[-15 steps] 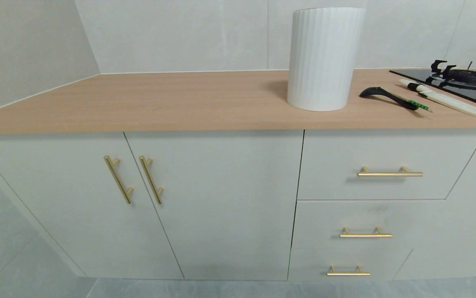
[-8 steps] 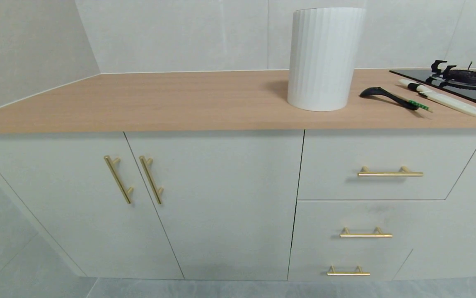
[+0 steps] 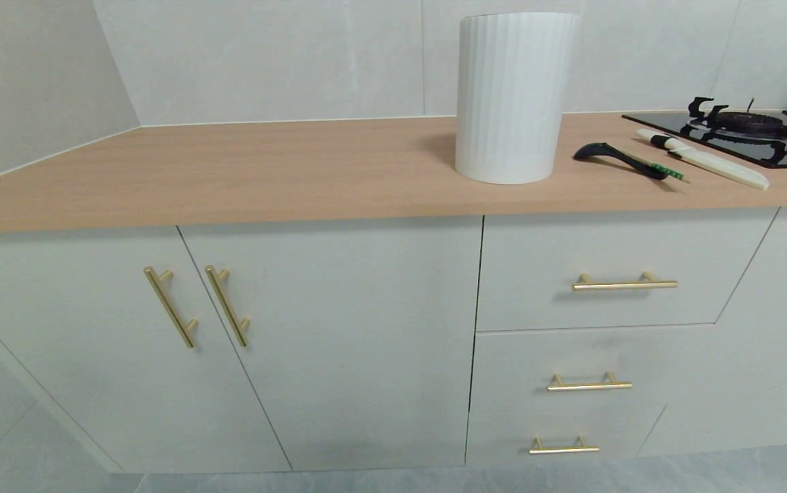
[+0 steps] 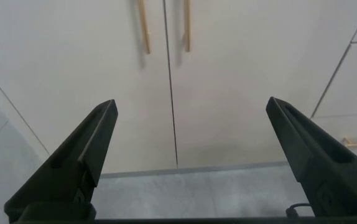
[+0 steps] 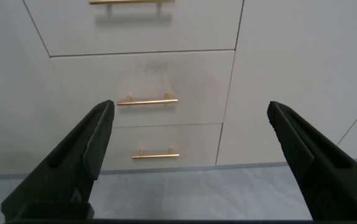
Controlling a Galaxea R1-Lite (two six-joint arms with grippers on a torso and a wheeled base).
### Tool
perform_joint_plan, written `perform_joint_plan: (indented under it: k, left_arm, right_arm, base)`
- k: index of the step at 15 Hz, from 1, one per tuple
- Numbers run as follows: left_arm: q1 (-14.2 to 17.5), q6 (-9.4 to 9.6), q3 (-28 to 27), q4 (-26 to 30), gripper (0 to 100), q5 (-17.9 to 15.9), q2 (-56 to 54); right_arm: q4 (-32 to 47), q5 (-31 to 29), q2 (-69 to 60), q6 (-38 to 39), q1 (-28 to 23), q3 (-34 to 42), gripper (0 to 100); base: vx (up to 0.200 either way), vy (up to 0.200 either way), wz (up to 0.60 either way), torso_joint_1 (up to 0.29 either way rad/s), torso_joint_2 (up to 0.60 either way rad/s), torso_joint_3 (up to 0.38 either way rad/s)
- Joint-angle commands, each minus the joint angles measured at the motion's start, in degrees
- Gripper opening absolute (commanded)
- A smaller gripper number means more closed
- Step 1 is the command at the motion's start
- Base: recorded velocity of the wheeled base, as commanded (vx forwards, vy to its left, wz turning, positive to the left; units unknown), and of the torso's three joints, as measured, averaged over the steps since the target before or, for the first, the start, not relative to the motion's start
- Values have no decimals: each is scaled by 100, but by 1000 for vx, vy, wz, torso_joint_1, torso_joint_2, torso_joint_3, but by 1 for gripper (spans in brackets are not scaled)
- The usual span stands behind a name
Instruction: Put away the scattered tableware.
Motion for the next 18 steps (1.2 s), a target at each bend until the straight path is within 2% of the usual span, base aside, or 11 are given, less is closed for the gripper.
perform_joint_plan:
  k: [1, 3, 9, 10, 12, 16, 18]
  left_arm:
    - [-9, -27, 1, -9, 100, 1, 7]
    - [-9, -97, 1, -9, 100, 71, 7]
    - [-9, -97, 1, -9, 100, 71, 7]
    - [-9, -97, 1, -9, 100, 71, 7]
    - [-9, -97, 1, -9, 100, 71, 7]
    - [0, -97, 1, -9, 100, 71, 7]
    - [-9, -97, 1, -9, 100, 71, 7]
  right_arm:
    - [-4, 1, 0, -5, -7, 0, 100]
    - [-4, 1, 0, -5, -7, 0, 100]
    - [-13, 19, 44, -22, -7, -26, 100]
    - [-40, 98, 316, 13, 28, -334, 100]
    - [110, 256, 1433, 259, 125, -1441, 100]
    - [92, 687, 4588, 4, 309, -2364, 100]
    - [31, 687, 5906, 4, 643, -2988, 100]
  base:
    - [0, 0, 0, 0, 0, 0]
    - [0, 0, 0, 0, 0, 0]
    - [0, 0, 0, 0, 0, 0]
    - [0, 0, 0, 0, 0, 0]
    - [0, 0, 0, 0, 0, 0]
    - [0, 0, 0, 0, 0, 0]
    - [0, 0, 0, 0, 0, 0]
